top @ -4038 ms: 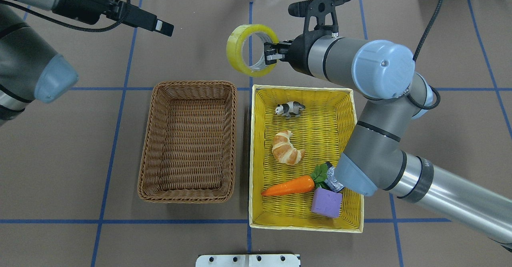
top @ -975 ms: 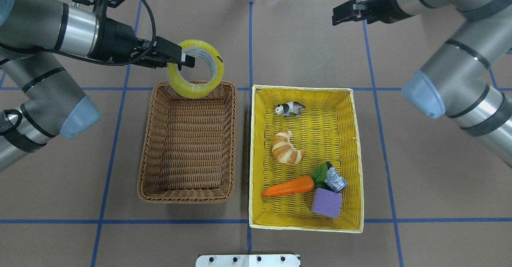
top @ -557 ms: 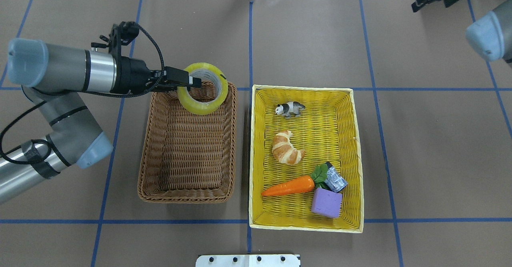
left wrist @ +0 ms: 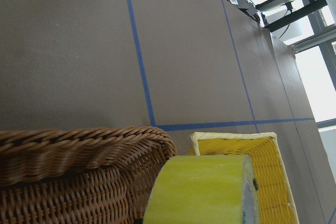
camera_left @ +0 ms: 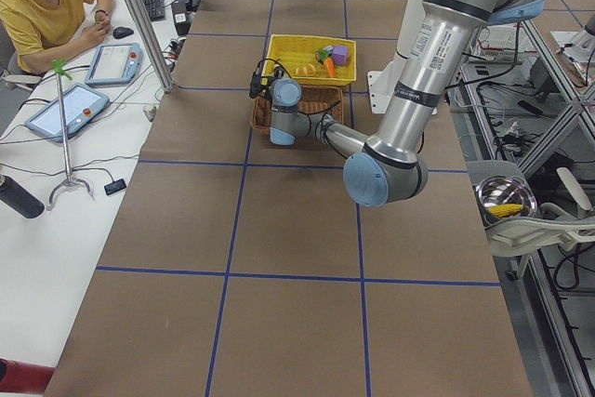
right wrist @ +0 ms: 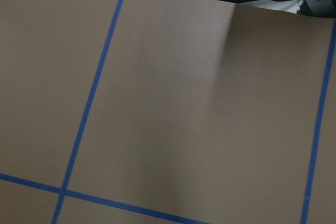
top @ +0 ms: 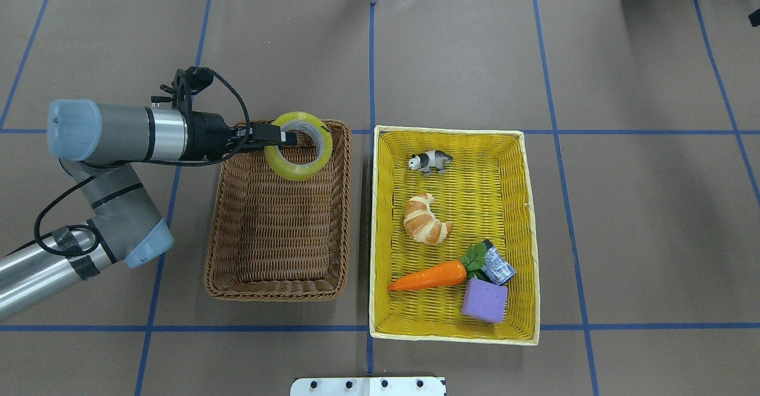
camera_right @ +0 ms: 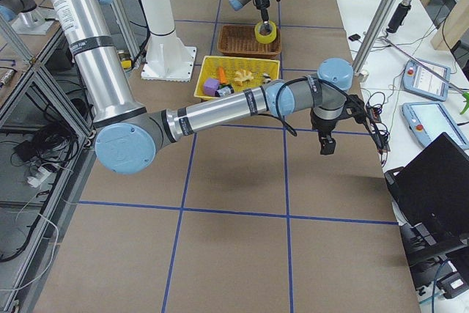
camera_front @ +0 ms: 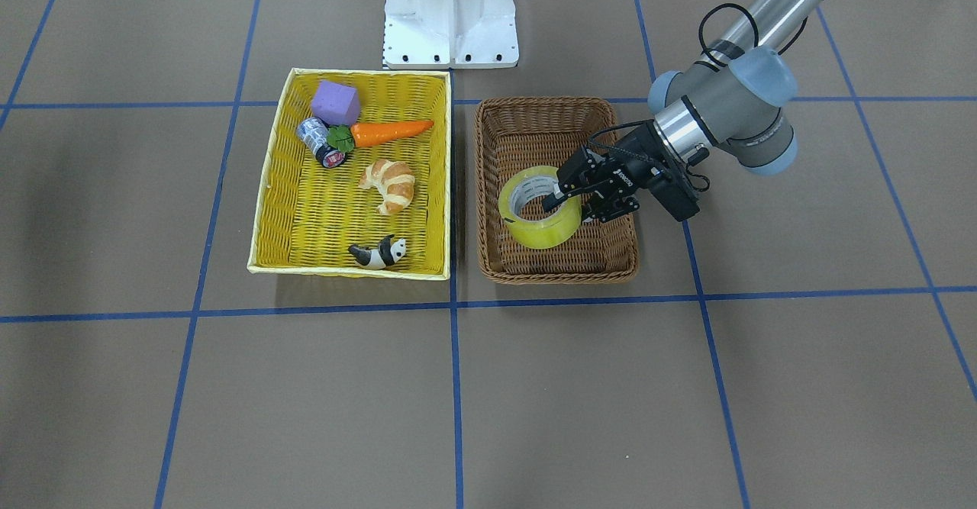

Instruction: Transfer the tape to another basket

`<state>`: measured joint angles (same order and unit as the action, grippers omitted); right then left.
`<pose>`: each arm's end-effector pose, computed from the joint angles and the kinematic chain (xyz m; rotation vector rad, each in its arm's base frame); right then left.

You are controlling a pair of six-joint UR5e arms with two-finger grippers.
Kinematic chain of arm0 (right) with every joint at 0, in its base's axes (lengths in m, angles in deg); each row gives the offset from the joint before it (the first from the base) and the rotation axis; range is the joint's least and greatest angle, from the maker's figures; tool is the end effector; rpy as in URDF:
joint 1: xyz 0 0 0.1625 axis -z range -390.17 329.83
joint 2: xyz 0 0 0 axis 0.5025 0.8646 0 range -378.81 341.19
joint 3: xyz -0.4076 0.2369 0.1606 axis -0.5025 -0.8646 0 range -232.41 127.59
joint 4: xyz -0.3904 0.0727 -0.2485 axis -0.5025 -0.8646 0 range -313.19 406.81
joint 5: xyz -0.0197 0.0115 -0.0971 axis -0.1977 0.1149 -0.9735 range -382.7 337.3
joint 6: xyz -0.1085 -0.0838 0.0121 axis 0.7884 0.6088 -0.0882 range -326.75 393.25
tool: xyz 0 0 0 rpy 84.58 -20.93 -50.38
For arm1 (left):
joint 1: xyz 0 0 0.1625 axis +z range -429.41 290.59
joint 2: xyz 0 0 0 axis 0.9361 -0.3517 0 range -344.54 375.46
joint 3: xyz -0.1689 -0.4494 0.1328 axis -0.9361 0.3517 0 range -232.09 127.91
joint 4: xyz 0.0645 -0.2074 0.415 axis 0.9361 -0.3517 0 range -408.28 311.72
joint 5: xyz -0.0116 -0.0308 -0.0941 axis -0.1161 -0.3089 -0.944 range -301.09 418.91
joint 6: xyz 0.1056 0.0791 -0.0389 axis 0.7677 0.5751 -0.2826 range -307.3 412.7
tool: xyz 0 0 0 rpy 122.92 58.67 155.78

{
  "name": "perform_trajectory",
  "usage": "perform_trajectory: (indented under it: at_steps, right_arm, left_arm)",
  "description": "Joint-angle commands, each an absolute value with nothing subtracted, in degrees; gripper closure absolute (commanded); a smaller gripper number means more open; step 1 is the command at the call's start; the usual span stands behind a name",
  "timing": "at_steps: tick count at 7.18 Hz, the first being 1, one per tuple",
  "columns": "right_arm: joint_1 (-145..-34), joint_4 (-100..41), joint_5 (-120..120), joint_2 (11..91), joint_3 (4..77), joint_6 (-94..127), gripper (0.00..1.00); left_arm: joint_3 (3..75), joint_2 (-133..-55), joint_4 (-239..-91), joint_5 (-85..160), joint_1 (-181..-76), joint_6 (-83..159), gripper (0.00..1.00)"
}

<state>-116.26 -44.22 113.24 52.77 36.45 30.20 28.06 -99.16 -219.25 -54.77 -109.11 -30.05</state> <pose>-0.0140 -0.7095 0.5657 0.2194 -0.8112 -0.1278 0.5327 -0.5436 0.3890 0.3667 1.6222 -0.0841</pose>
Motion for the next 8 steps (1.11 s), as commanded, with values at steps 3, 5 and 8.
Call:
perform_trajectory:
  at_steps: [3, 5, 8]
  right_arm:
    - [-118.23, -44.59, 113.44, 54.84, 35.92, 33.77, 0.0]
    - [-118.23, -44.59, 113.44, 54.84, 35.92, 33.77, 0.0]
    - [-118.32, -44.33, 113.0, 55.54, 35.75, 33.77, 0.0]
  left_arm:
    - [27.63, -96.87, -219.22, -53.42, -107.55, -26.35, 0.86]
    - [27.72, -96.95, -219.14, -51.76, -105.37, -25.79, 0.76]
    - [27.63, -96.69, -219.14, -48.76, -102.72, -22.64, 0.48]
